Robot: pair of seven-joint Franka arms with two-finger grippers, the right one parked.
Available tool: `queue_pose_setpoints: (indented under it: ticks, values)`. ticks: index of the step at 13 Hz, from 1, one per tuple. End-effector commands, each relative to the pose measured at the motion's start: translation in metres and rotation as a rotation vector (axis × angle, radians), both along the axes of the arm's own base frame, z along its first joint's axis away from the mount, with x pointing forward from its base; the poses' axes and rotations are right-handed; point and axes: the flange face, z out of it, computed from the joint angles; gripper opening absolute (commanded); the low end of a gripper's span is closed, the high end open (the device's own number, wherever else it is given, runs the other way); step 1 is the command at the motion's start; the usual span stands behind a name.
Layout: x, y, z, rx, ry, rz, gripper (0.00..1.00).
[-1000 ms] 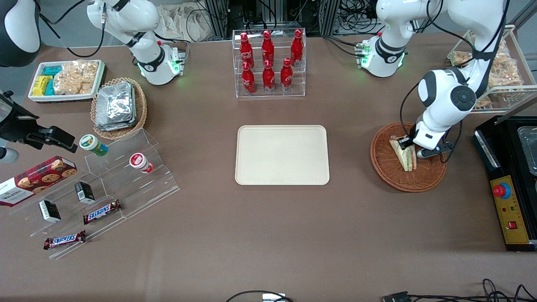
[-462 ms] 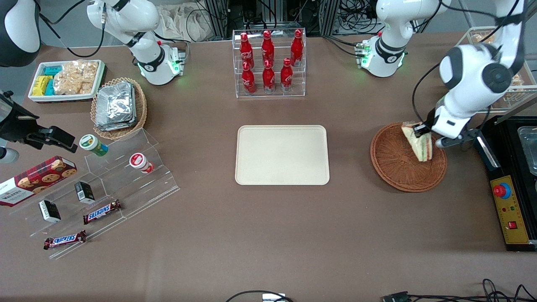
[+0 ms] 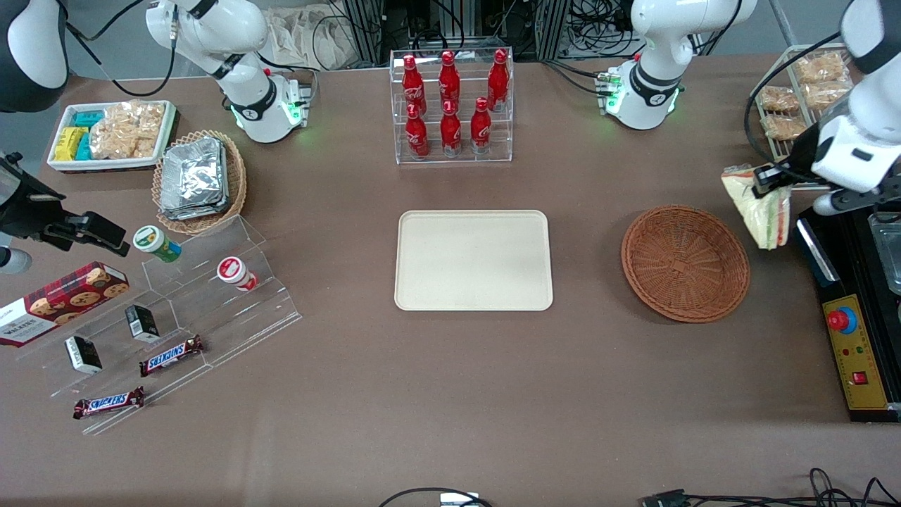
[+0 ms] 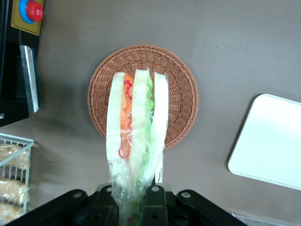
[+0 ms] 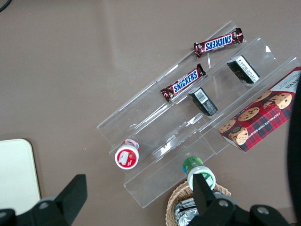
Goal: Place sandwich from basket to tray
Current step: 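Lift the sandwich up out of the basket with the left gripper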
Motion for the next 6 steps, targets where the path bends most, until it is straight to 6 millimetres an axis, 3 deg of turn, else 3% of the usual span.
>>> queue_pose_setpoints:
  ticks: [1, 6]
  values:
    - [0.025, -0.032, 0.012, -0.022, 0.038, -0.038, 0.07]
    - [0.023, -0.211, 0.017, -0.017, 0.022, 0.05, 0.08]
